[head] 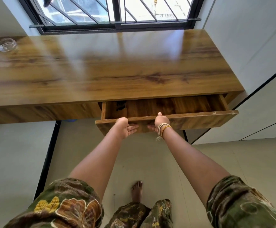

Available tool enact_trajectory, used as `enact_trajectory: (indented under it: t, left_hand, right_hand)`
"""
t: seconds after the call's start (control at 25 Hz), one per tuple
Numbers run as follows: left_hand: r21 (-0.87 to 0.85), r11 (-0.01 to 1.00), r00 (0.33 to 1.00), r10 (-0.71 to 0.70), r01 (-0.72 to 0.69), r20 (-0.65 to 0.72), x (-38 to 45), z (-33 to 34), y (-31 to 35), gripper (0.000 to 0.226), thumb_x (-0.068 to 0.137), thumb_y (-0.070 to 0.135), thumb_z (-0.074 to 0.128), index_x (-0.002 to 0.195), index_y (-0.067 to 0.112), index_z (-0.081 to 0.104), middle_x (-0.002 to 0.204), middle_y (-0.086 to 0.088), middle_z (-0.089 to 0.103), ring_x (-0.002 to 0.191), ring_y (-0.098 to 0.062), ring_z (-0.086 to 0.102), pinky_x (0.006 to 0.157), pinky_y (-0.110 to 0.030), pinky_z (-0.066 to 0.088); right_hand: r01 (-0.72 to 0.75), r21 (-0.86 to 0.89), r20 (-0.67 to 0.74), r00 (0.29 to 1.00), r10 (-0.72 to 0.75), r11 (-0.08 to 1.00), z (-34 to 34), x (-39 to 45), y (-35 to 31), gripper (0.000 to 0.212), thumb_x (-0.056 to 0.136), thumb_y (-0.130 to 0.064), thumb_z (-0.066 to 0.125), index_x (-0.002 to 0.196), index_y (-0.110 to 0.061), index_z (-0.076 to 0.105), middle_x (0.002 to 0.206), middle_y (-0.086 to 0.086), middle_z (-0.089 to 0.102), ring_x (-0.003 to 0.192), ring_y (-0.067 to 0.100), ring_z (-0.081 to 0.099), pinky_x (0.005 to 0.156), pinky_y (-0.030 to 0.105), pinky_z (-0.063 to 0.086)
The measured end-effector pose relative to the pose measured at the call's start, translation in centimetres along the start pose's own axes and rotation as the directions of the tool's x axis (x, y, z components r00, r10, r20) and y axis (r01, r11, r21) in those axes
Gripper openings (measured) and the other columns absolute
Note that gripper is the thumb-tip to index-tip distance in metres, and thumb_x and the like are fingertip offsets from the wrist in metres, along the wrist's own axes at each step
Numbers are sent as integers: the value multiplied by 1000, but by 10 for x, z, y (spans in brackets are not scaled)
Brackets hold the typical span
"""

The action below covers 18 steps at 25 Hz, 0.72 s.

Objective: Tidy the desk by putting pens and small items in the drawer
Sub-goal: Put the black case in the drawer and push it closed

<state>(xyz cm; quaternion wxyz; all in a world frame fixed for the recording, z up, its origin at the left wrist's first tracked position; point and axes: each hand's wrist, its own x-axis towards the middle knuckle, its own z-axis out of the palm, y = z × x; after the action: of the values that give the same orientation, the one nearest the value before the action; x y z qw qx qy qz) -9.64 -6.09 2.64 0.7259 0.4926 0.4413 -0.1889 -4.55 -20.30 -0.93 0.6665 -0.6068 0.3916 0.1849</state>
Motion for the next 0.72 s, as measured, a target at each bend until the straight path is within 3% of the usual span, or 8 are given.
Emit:
enact_trajectory:
  t: [0.16, 0.28, 0.44, 0.56, 0.72]
  left_hand:
    - [-16, 1000, 999, -7, 7, 48, 20, 6, 35, 45, 105, 15, 15, 144, -2, 29, 131, -23, 57, 103, -27, 68, 83, -36, 52]
    - [-40, 999, 993, -14, 19, 119, 32, 5, 56, 42, 104, 6, 20, 143, -3, 29, 134, -25, 54, 114, -30, 63, 100, -38, 48]
    - [-87, 996, 984, -5, 20, 178, 44, 11, 77, 22, 95, 3, 53, 116, -5, 52, 130, -22, 54, 124, -34, 56, 109, -40, 40]
    - [-160, 987, 987, 2, 25, 163, 52, 15, 91, 62, 88, 24, 70, 138, 3, 40, 140, -24, 45, 118, -38, 58, 100, -43, 47]
    - [-258, 964, 993, -29, 57, 110, 62, 24, 98, 65, 90, 32, 63, 141, 5, 35, 139, -23, 49, 118, -39, 58, 100, -47, 47]
  right_hand:
    - [-2, 24, 82, 997, 0, 1000, 11, 13, -25, 50, 99, -40, 41, 136, -7, 40, 134, 14, 47, 91, 39, 67, 76, 49, 59]
    - [-11, 86, 174, 985, -4, 996, 11, 21, -48, 58, 95, -46, 47, 141, -13, 37, 142, 16, 39, 94, 38, 63, 86, 49, 56]
    - [-48, 170, 192, 981, 15, 984, 21, 33, -79, 68, 83, -47, 66, 139, -17, 42, 145, 13, 33, 116, 42, 48, 72, 49, 59]
    - [-70, 202, 177, 984, 34, 977, 29, 44, -92, 53, 91, -37, 61, 132, -8, 45, 137, 20, 43, 111, 45, 51, 69, 49, 58]
    - [-107, 251, 200, 978, 57, 962, 33, 51, -100, 47, 96, -26, 54, 135, -3, 39, 138, 22, 41, 120, 47, 46, 81, 55, 52]
